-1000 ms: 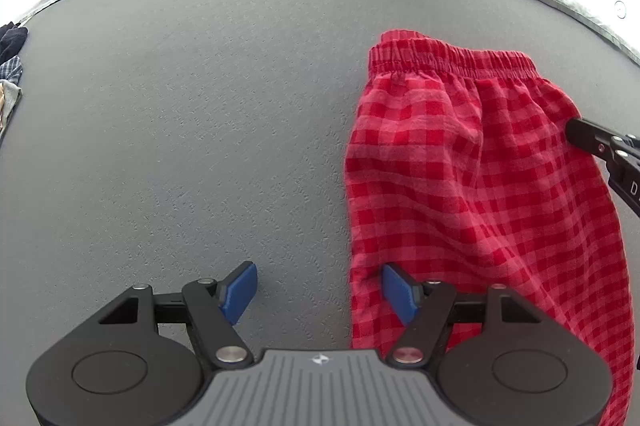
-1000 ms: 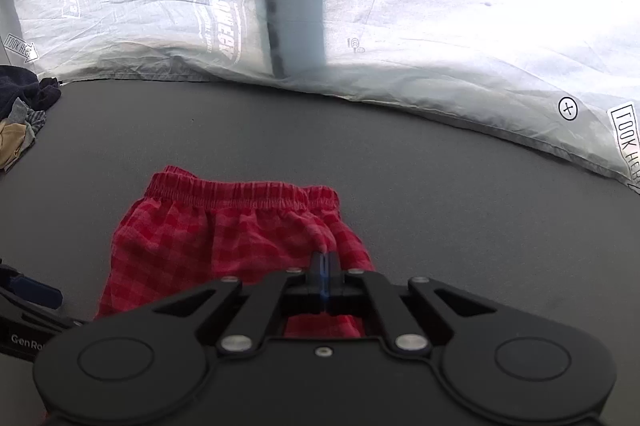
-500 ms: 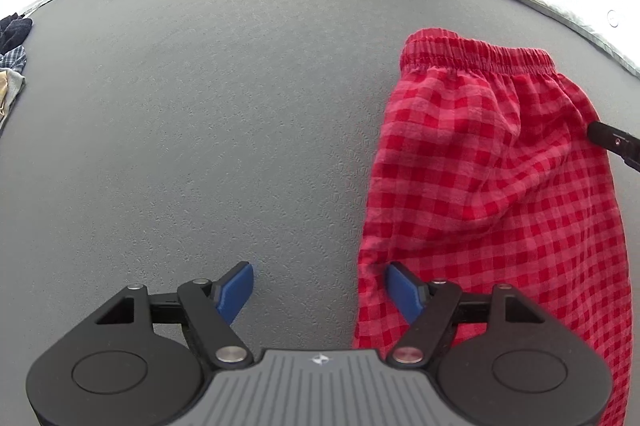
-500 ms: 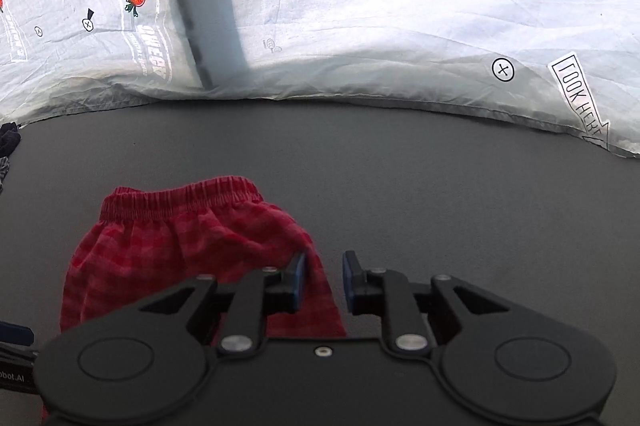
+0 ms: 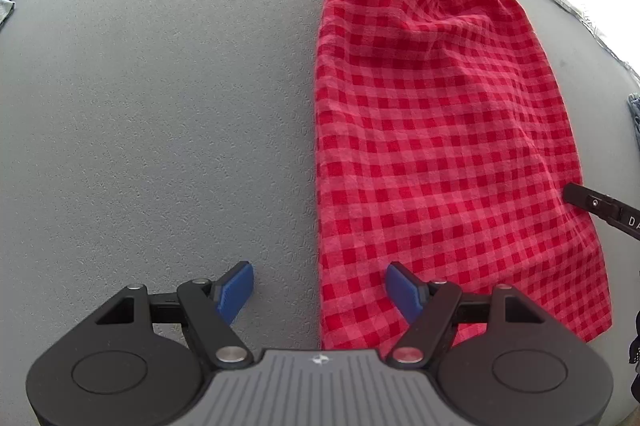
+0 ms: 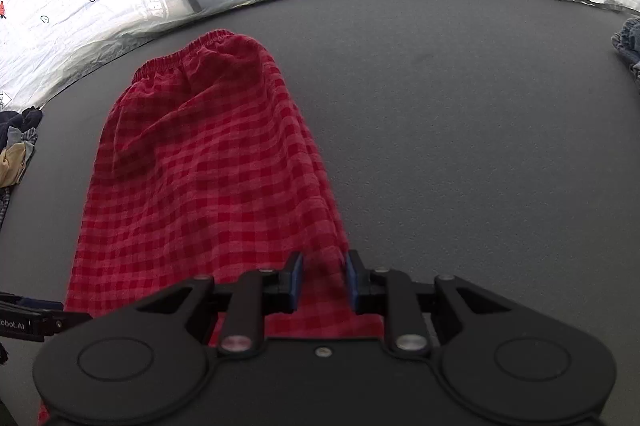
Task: Fold clothes
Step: 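Grasp the hem of the folded shorts with both tools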
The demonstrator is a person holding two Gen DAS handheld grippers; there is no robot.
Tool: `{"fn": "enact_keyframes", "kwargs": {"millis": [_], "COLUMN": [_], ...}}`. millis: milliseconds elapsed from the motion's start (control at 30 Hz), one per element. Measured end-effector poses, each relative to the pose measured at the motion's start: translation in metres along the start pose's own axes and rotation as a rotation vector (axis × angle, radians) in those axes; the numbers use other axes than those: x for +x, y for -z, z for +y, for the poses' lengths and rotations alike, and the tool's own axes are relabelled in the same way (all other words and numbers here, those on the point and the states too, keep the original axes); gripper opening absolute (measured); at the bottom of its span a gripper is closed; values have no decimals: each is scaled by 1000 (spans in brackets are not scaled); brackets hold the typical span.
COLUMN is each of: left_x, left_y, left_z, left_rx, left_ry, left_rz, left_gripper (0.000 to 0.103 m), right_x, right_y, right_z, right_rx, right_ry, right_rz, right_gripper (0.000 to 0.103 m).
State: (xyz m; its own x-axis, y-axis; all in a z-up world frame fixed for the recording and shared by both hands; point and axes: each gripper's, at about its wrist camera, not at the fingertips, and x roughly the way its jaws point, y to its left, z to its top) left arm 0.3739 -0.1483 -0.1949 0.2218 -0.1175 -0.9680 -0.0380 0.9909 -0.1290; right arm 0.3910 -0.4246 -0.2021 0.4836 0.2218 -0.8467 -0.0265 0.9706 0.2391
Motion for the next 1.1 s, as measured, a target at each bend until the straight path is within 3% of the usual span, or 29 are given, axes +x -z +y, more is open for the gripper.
{"fn": "enact_keyframes", "kwargs": {"millis": [300, 633, 700, 867, 967, 1100], "left_x": [-24, -33, -35, -37, -38, -40], "left_y": [50, 85, 91, 94, 94, 89], "left_z": [14, 16, 20, 45, 52, 40], "left_rx": [-43, -81, -99, -228, -271, -222], "left_ry": [79, 169, 196, 233, 250, 203], "left_rz": [7, 5, -6, -30, -40, -60], "left_gripper": [74, 72, 68, 41, 40, 42], "right_x": [-38, -53, -54, -55, -56, -55], "right_y": [61, 93, 95, 99, 101, 99], "right_z": [-27, -28, -32, -48, -44, -31], "right_rx": [94, 98, 141, 255, 242, 187], "right_ry": [16, -19, -49, -138, -126, -67], "right_rz": [-7, -13, -16, -13, -20, -35], "right_gripper": [25, 33, 33, 32, 28, 30]}}
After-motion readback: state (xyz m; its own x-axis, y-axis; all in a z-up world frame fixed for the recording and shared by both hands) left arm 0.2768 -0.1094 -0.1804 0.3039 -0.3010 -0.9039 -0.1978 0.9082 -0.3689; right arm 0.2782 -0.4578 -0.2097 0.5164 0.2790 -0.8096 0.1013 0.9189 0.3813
